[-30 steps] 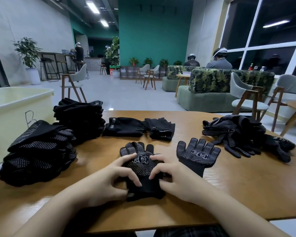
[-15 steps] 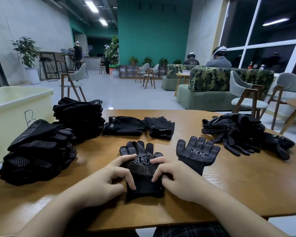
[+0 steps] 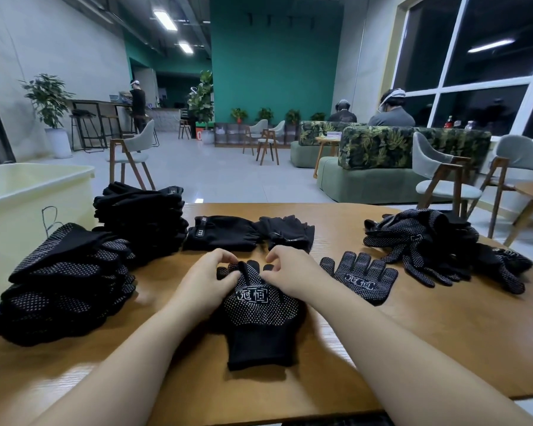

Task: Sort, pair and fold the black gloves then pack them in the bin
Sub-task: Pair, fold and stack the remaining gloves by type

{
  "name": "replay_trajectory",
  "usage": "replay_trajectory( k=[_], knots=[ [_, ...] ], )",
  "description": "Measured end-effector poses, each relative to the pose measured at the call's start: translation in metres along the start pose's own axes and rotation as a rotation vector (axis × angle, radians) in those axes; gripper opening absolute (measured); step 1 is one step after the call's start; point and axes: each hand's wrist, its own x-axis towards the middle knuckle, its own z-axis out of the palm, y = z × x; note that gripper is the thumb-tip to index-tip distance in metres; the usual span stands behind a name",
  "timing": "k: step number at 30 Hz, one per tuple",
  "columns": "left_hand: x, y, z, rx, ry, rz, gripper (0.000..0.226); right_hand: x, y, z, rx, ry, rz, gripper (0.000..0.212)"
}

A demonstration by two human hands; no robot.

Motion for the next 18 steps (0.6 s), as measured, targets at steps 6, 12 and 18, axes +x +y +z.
replay_trajectory(
  k=[6,12,18],
  knots=[
    [-0.008,-0.007,0.01,0.158,-0.001,0.188,0.022,0.01,-0.006,0.009,-0.137,-0.08,0.031,0.024],
    [-0.007,-0.007,0.011,0.218,-0.026,0.191,0.029,0.0,-0.007,0.009,-0.06,0.061,0.015,0.011],
    [-0.007,-0.005,0.012,0.238,-0.056,0.168,0.036,0.001,-0.002,0.006,-0.175,0.209,0.068,0.024]
  ],
)
